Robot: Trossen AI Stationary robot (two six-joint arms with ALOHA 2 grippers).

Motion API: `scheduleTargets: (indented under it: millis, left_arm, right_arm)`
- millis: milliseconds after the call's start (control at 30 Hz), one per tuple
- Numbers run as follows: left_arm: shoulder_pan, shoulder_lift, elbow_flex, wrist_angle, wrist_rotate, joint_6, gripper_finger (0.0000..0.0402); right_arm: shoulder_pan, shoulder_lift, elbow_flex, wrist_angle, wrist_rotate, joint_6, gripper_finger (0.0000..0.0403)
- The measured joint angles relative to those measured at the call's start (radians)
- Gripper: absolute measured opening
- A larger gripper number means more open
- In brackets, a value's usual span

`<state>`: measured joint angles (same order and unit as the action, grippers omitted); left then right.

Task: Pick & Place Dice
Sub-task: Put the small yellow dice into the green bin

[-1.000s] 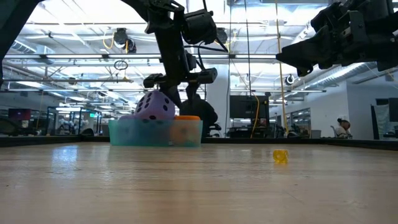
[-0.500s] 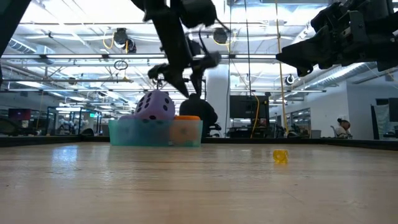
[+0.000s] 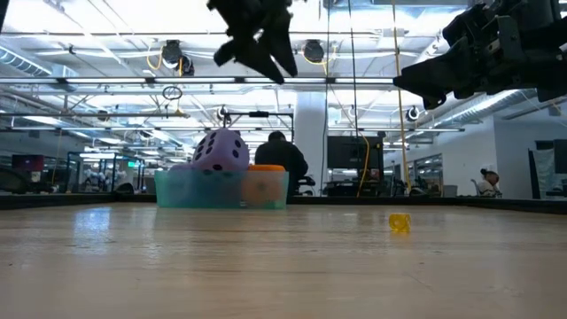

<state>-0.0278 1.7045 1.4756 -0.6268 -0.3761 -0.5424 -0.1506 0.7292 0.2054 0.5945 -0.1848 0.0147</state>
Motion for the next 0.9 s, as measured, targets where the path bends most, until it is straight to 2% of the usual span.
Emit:
scheduleTargets:
  millis: [100, 167, 333, 467, 600, 900]
  left_arm:
    - [-0.02, -0.042, -0.069, 0.062, 0.039, 0.018, 0.0153]
    - [-0.022, -0.077, -0.171, 0.196, 0.065, 0.03, 0.0152]
    - [-0.045, -0.192, -0.482, 0.755, 0.125, 0.135, 0.0152]
    - [-0.066, -0.286, -0.668, 1.044, 0.204, 0.314, 0.0152]
    - [-0.061, -0.415, -0.842, 1.138, 0.28, 0.444, 0.0152]
    - [-0.055, -0.828, -1.147, 1.052, 0.298, 0.452, 0.0152]
  right_arm:
    - [0.0, 0.0, 0.0, 0.0, 0.0, 0.0, 0.013]
    - [0.0, 0.0, 0.0, 0.0, 0.0, 0.0, 0.013]
    - [0.0, 0.0, 0.0, 0.0, 0.0, 0.0, 0.013]
    - [0.0, 0.0, 0.0, 0.0, 0.0, 0.0, 0.013]
    - [0.0, 0.0, 0.0, 0.001, 0.0, 0.0, 0.013]
    - [0.0, 0.0, 0.0, 0.0, 0.0, 0.0, 0.013]
